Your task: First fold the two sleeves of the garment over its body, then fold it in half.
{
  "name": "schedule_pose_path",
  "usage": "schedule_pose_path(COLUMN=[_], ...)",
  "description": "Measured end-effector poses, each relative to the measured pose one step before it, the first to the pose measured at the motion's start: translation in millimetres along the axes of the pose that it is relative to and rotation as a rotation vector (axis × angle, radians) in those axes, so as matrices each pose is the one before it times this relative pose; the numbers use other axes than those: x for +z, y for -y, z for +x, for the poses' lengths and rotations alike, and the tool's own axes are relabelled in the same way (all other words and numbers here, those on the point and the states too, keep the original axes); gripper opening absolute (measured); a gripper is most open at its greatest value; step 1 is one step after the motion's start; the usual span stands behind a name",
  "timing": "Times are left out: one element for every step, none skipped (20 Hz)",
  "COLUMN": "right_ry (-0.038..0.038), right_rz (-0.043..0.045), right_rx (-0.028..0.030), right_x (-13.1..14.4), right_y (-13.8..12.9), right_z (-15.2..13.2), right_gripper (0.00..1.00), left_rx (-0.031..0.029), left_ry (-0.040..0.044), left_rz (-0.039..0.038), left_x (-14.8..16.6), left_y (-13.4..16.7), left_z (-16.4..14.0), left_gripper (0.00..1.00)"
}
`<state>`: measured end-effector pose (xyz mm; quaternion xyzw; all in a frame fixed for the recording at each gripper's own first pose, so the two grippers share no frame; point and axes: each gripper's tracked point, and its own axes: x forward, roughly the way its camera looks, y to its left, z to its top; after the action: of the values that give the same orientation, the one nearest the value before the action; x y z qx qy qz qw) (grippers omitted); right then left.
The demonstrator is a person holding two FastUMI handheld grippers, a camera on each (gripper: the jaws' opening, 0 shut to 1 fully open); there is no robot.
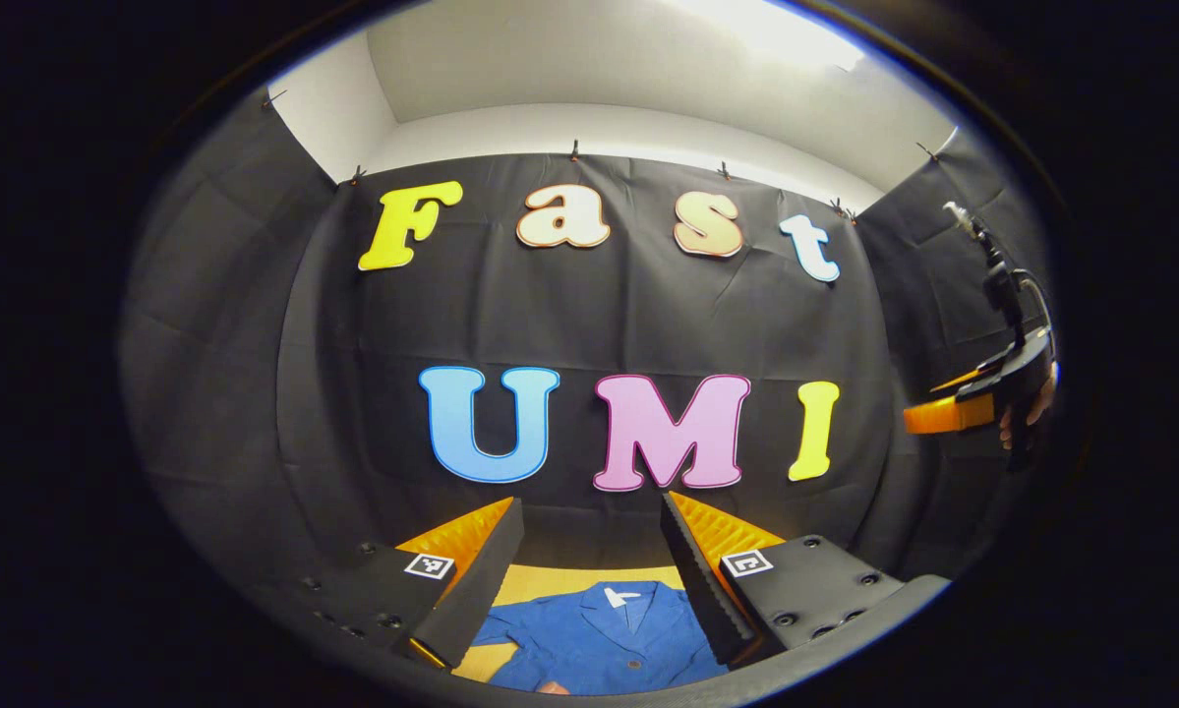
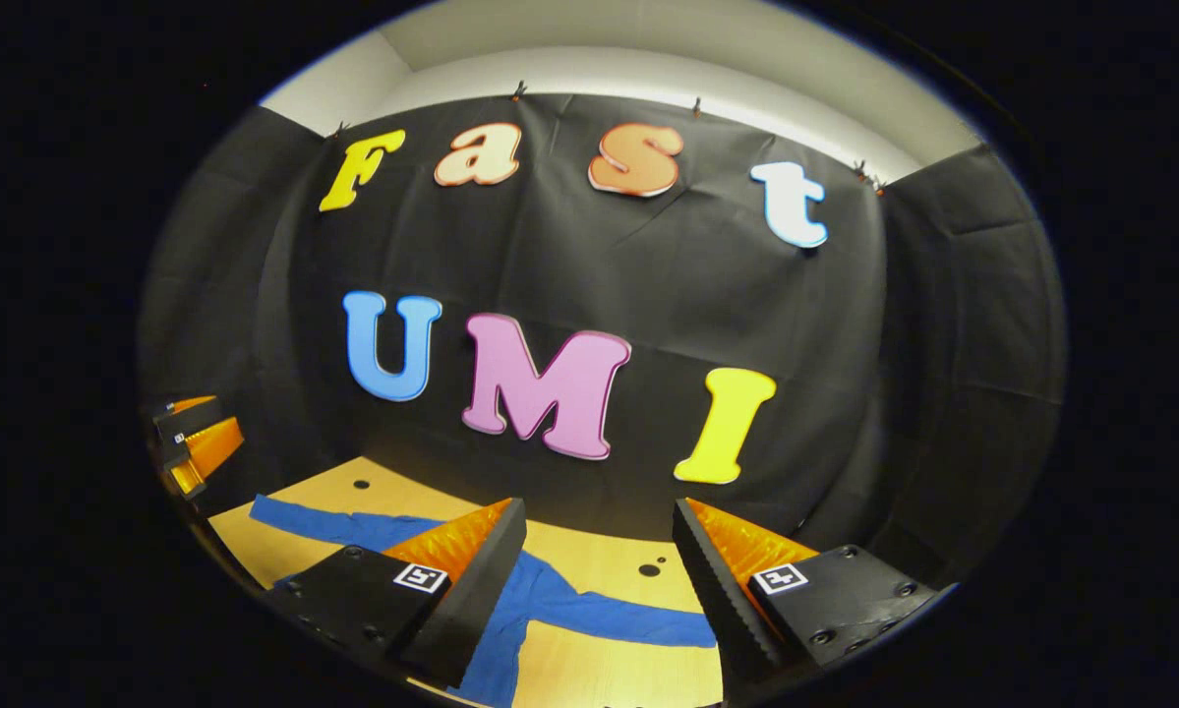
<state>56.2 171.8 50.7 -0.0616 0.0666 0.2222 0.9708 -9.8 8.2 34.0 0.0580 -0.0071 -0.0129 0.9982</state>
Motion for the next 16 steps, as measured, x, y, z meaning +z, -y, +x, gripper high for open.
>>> schedule_pose_path(right_ry=[-0.05585,-0.06834,-0.06926,-0.06388,-0.0775,-0.05455,-0.08701,-0.08457,-0.08379,-0.10465,-0.10473,-0.14198,-0.12332,-0.08905,-0.07316,-0.05143], right_rz=[0.01116,0.01038,0.02661,0.01552,0.02085,0.00246,0.01675,0.02371,0.01463,0.01769,0.01759,0.05502,0.06634,0.05095,0.0447,0.04349], right_rx=[0.02583,0.00434,0.00889,-0.00824,-0.00784,-0.0176,-0.00426,-0.00908,-0.00996,-0.00725,-0.01069,0.00769,0.01796,-0.00841,-0.01696,-0.0092], right_x=[-9.94,-12.3,-12.72,-12.25,-14.82,-12.14,-13.95,-14.29,-14.24,-15.88,-15.09,-20.95,-12.15,-5.72,-3.19,0.25], right_y=[3.29,10.23,11.05,15.08,16.77,16.36,16.85,13.72,16.53,13.23,15.87,10.54,7.81,14.31,15.6,11.53], right_z=[17.08,16.59,16.88,18.06,16.78,18.34,21.7,20.49,27.27,24.45,27.0,23.72,27.35,29.57,24.87,21.08], right_gripper=[0.96,0.96,0.96,0.96,0.95,0.95,0.95,0.95,0.95,0.95,0.95,0.95,0.94,0.84,0.94,0.94], left_rx=[0.00585,0.00706,0.00732,0.00854,0.00853,0.00799,0.00526,0.00231,0.00553,0.01129,0.00768,0.00991,0.01527,0.01866,0.01519,0.01602], left_ry=[-0.00494,-0.00489,-0.00638,-0.00569,-0.00515,-0.00143,-0.00197,-0.00428,-0.00784,-0.00947,-0.0072,-0.00448,-0.00718,-0.01462,-0.01828,-0.01709], left_rz=[-0.00755,-0.00968,-0.00738,-0.00263,0.0021,0.00394,0.00218,-0.00073,-0.00328,-0.00457,-0.00427,0.00026,0.00557,0.00794,0.0075,0.00655], left_x=[-2.33,-2.69,-2.31,-2.76,-1.99,-1.34,-0.76,-1.63,-1.17,-2.26,-0.89,-0.98,-2.52,-3.8,-5.56,-4.93], left_y=[-0.85,-0.06,0.04,-0.09,1.0,2.37,2.38,4.33,3.7,2.65,3.69,2.99,1.26,1.06,2.38,2.64], left_z=[-0.09,0.94,0.25,0.66,1.66,2.65,3.64,4.74,4.61,4.72,5.04,5.33,5.38,5.33,4.09,4.16], left_gripper=[0.81,0.81,0.81,0.81,0.81,0.82,0.82,0.82,0.82,0.81,0.81,0.81,0.81,0.82,0.82,0.81])
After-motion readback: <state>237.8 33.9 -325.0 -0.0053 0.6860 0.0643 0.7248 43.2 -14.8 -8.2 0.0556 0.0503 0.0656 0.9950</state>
